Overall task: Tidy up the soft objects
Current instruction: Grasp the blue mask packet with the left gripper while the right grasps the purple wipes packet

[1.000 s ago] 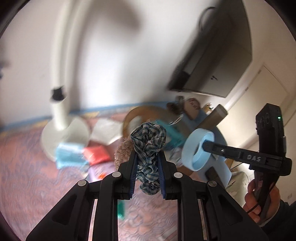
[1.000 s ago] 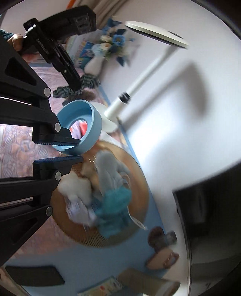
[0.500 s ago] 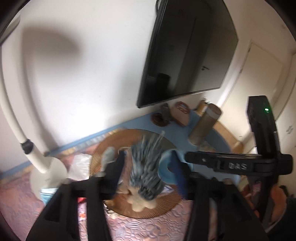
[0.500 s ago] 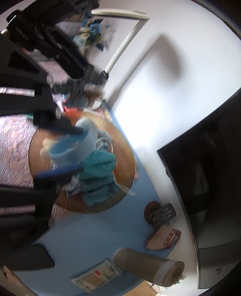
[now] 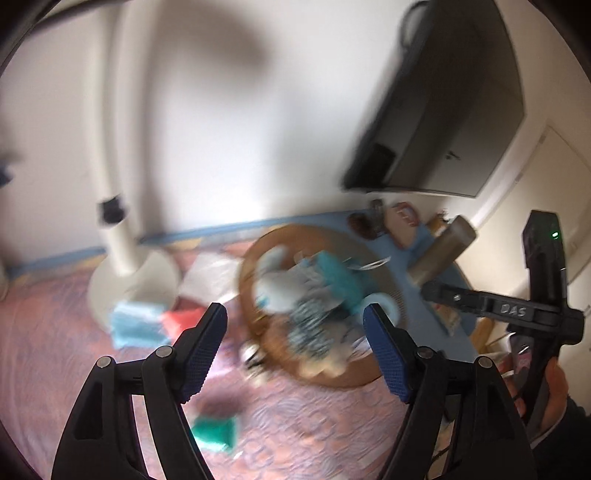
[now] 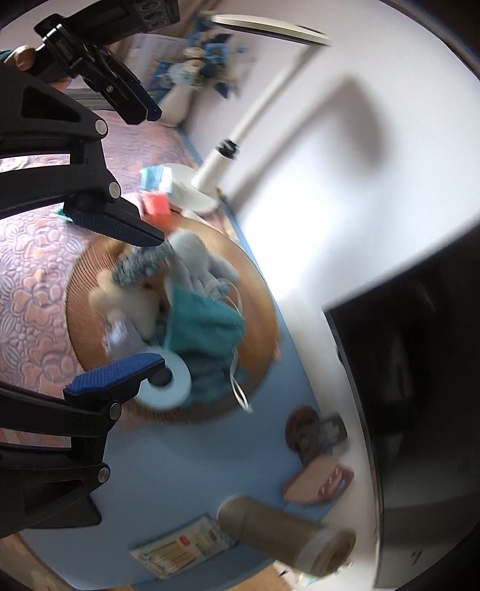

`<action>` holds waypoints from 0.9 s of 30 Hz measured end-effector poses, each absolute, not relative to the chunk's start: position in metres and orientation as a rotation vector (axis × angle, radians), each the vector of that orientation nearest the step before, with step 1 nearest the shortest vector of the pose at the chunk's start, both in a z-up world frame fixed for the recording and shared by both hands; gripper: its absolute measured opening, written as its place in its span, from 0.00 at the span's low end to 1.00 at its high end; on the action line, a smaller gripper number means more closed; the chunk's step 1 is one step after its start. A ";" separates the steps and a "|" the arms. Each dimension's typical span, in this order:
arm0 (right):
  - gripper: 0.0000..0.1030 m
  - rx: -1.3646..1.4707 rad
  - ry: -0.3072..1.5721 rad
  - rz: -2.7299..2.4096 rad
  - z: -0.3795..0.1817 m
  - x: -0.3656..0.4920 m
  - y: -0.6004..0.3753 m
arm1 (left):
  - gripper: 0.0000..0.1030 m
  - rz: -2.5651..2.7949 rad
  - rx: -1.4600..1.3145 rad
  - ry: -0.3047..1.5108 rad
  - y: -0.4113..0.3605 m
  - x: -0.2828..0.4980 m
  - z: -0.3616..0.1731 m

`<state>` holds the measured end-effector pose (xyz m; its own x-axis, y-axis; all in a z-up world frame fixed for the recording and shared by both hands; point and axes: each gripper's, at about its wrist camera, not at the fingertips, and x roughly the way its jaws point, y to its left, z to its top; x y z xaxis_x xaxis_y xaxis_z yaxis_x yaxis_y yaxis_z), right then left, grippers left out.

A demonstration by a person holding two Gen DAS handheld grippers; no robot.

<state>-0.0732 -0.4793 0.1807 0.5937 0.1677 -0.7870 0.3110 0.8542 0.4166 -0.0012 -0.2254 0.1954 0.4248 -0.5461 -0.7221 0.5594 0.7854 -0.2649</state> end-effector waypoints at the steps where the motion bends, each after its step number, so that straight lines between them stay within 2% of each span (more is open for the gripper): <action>1: 0.57 0.550 0.957 -0.064 0.179 -0.070 -0.470 | 0.73 -0.669 0.013 0.908 -0.216 -0.002 0.191; 11: 0.57 0.493 1.076 0.082 0.153 -0.052 -0.397 | 0.73 -0.454 -0.083 1.047 -0.118 0.000 0.149; 27: 0.58 0.389 1.325 0.298 0.093 -0.055 -0.258 | 0.73 -0.450 -0.079 1.179 -0.077 0.004 0.103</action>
<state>-0.0548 -0.2581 0.0929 0.2215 0.4261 -0.8771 0.0094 0.8985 0.4389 0.0039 -0.0771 0.1028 0.3046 -0.3799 -0.8734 0.2988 0.9088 -0.2911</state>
